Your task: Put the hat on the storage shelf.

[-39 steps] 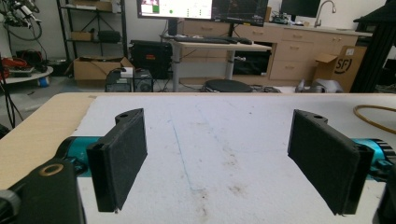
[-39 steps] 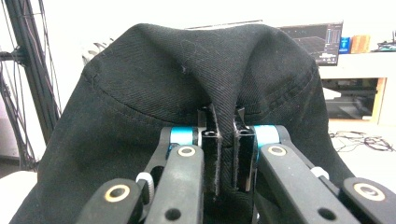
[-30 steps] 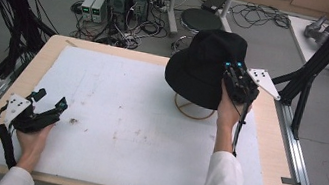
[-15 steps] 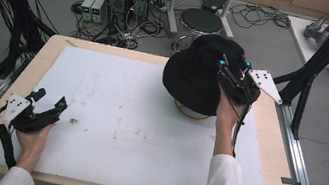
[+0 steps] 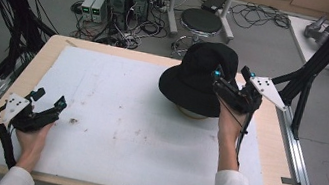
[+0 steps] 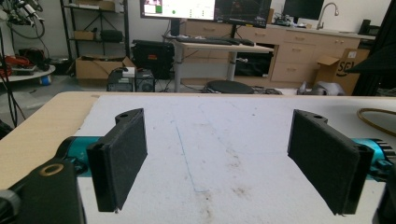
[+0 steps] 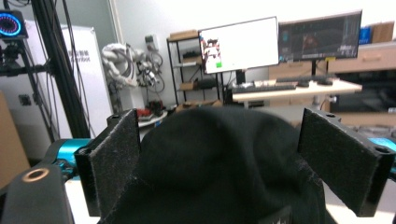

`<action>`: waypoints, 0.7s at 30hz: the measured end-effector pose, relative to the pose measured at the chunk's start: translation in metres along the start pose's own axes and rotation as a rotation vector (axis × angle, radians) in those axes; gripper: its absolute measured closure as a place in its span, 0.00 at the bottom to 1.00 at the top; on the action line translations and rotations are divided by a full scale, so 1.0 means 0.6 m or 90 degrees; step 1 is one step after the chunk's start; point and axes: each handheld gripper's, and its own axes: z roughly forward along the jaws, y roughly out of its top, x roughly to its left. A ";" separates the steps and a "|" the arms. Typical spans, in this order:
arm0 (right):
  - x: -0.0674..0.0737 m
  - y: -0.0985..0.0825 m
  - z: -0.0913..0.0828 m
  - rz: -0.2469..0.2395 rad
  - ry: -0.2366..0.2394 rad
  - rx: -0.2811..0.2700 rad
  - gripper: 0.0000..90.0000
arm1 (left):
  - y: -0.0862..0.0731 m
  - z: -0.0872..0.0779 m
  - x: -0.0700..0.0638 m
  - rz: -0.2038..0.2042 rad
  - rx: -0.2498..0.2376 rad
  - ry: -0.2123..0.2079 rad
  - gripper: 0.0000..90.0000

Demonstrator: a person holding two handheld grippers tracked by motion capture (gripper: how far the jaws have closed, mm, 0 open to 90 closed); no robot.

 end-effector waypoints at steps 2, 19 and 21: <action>0.005 -0.002 -0.013 -0.010 -0.006 -0.001 0.14 | 0.000 0.000 0.000 -0.001 -0.001 0.001 0.22; 0.017 -0.056 -0.094 -0.062 -0.032 0.038 0.12 | 0.000 0.001 -0.002 0.000 0.000 0.000 0.22; 0.017 -0.065 -0.102 -0.059 -0.035 0.009 0.12 | 0.000 0.000 -0.002 0.000 -0.001 0.000 0.22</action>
